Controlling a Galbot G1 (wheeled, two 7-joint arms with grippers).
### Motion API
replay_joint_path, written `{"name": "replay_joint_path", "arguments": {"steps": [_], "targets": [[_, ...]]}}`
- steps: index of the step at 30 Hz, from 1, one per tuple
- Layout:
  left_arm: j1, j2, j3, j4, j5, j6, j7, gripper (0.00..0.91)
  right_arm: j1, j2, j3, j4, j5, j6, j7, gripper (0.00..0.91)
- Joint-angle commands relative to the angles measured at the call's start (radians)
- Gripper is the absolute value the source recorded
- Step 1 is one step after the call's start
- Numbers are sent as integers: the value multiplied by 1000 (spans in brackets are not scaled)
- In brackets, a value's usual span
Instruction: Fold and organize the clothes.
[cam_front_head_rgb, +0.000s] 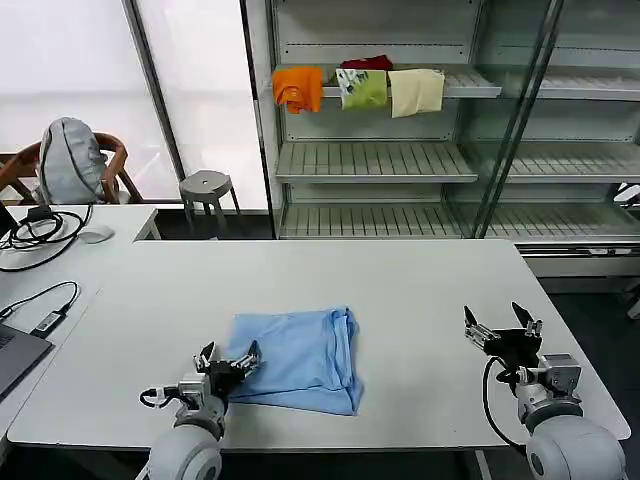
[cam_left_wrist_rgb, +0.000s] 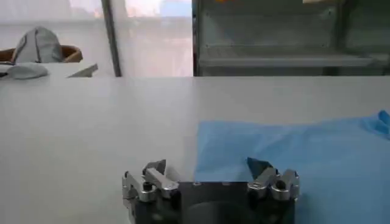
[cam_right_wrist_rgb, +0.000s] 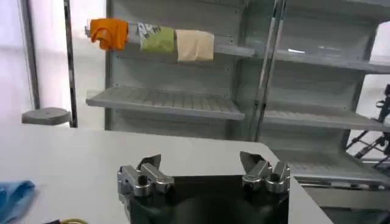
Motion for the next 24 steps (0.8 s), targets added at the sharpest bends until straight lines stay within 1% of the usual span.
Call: {"name": "replay_joint_path", "arguments": {"steps": [1, 2, 4, 7, 8, 12, 17, 22, 24], "targets": [[19, 0, 29, 7, 5, 17, -16, 383, -1, -1, 0, -1, -7, 1, -1, 907], [20, 1, 36, 11, 14, 16, -15, 191, -1, -3, 0, 0, -7, 1, -1, 907], [19, 1, 47, 23, 19, 16, -15, 101, -1, -3, 0, 2, -7, 1, -1, 907], [19, 0, 53, 23, 20, 20, -17, 91, -2, -3, 1, 3, -6, 1, -1, 907], [19, 1, 52, 19, 18, 26, -19, 30, -3, -3, 1, 3, -7, 1, -1, 907], [25, 10, 54, 4, -3, 41, -23, 20, -7, -1, 1, 6, -7, 1, -1, 907], [26, 10, 56, 5, 1, 41, -23, 20, -8, 2, -4, 5, -8, 0, 0, 907], [20, 20, 49, 22, 34, 34, -10, 20, -5, 2, -8, 5, -9, 0, 0, 907], [21, 31, 39, 22, 76, 31, 14, 20, -4, 5, -10, 5, -12, 0, 1, 907]]}}
